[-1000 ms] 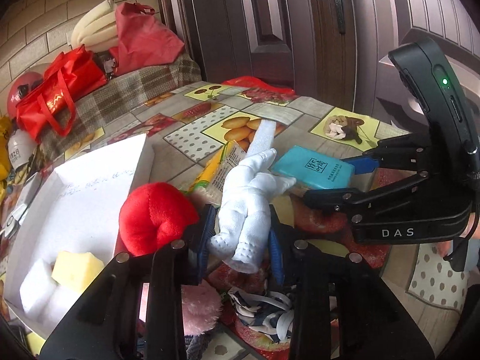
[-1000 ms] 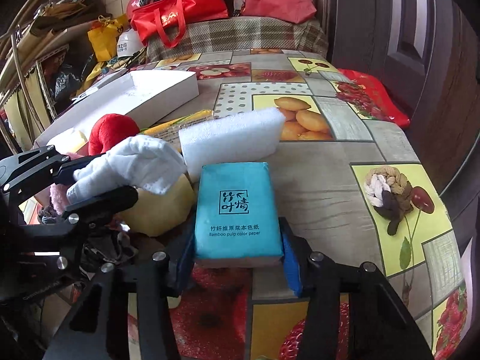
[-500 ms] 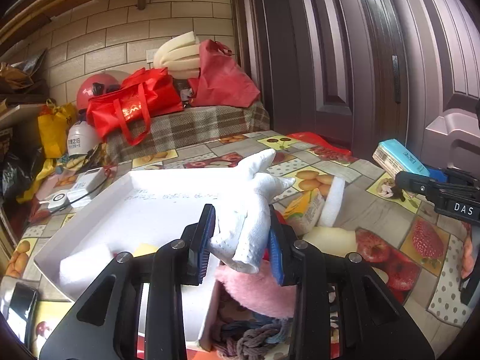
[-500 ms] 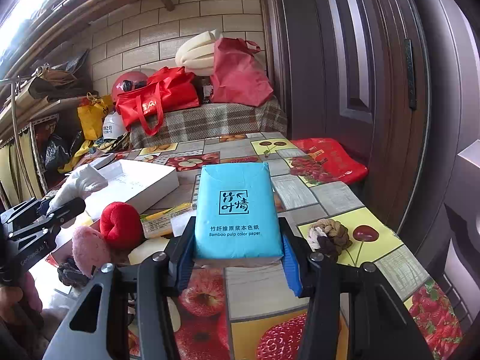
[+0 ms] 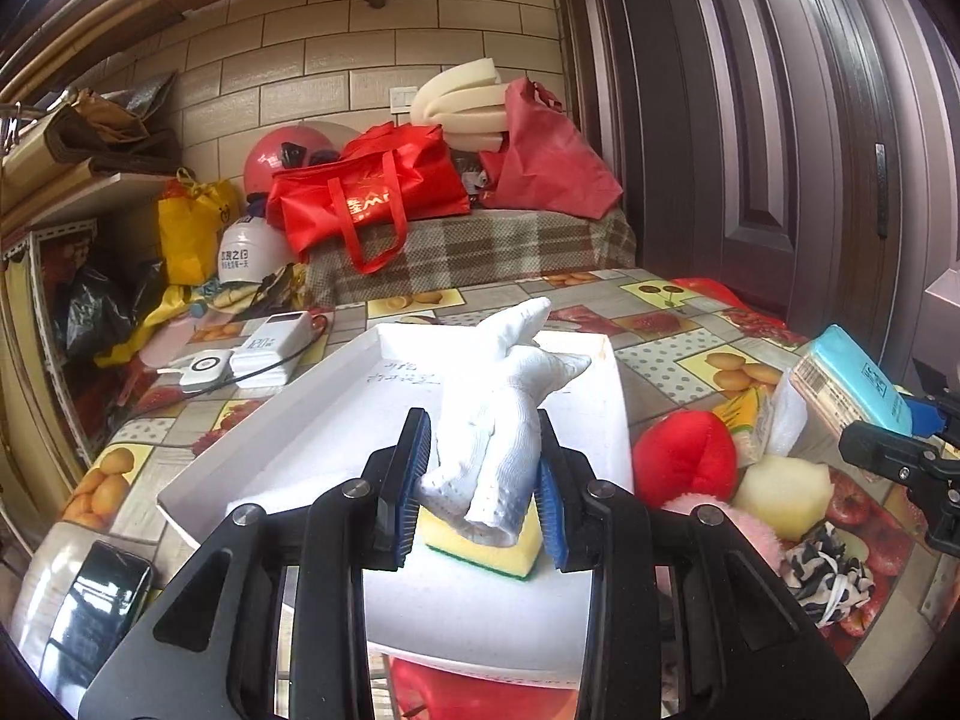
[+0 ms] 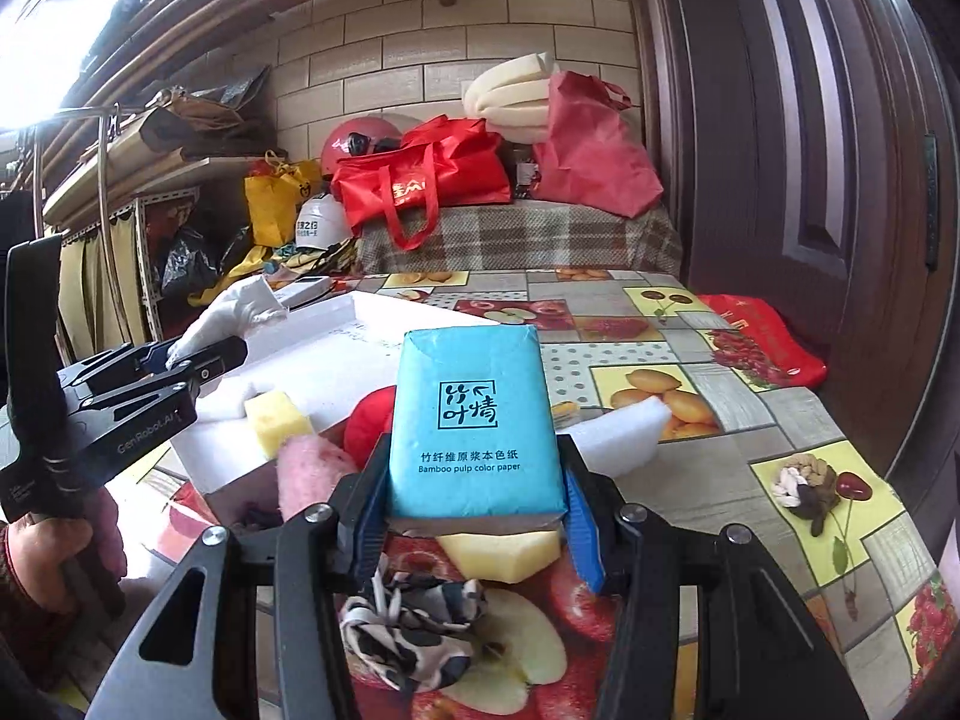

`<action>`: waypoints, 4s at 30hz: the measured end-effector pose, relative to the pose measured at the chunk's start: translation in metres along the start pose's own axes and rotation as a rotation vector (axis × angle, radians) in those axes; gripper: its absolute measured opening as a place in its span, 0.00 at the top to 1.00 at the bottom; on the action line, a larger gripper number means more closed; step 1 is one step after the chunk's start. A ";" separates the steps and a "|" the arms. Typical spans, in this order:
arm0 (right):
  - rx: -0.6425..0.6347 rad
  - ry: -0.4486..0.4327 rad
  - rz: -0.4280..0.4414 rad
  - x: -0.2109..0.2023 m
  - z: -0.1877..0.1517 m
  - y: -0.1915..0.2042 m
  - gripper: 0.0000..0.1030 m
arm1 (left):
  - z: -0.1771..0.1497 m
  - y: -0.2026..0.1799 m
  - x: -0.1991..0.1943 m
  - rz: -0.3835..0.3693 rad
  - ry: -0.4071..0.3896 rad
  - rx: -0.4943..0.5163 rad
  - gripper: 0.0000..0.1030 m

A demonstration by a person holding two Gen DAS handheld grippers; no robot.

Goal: Organize soft objects
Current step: 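Carry the tissue pack and glove over the box and open both tools to release them, then grasp the patterned scarf with the left tool while the right tool grasps the brown braided rope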

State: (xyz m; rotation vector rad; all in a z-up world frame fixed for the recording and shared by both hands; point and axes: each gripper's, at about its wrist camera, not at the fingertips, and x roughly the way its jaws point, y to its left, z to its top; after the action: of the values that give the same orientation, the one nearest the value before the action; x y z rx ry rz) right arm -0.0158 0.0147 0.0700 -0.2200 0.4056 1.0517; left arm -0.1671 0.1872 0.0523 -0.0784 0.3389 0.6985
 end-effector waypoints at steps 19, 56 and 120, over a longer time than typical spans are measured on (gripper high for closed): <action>-0.173 -0.006 0.086 0.028 0.001 0.084 0.51 | 0.000 0.063 0.027 0.133 0.065 -0.077 0.69; -0.129 0.110 -0.004 0.110 0.025 0.127 0.17 | 0.006 0.082 0.080 0.238 0.205 -0.079 0.19; 0.123 0.436 -0.375 0.054 -0.023 -0.184 0.15 | -0.043 -0.169 -0.006 -0.442 0.329 0.517 0.11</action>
State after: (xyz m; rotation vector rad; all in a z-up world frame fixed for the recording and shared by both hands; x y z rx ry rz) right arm 0.1636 -0.0396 0.0228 -0.4009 0.7863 0.6020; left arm -0.0749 0.0461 0.0063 0.2213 0.7820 0.1423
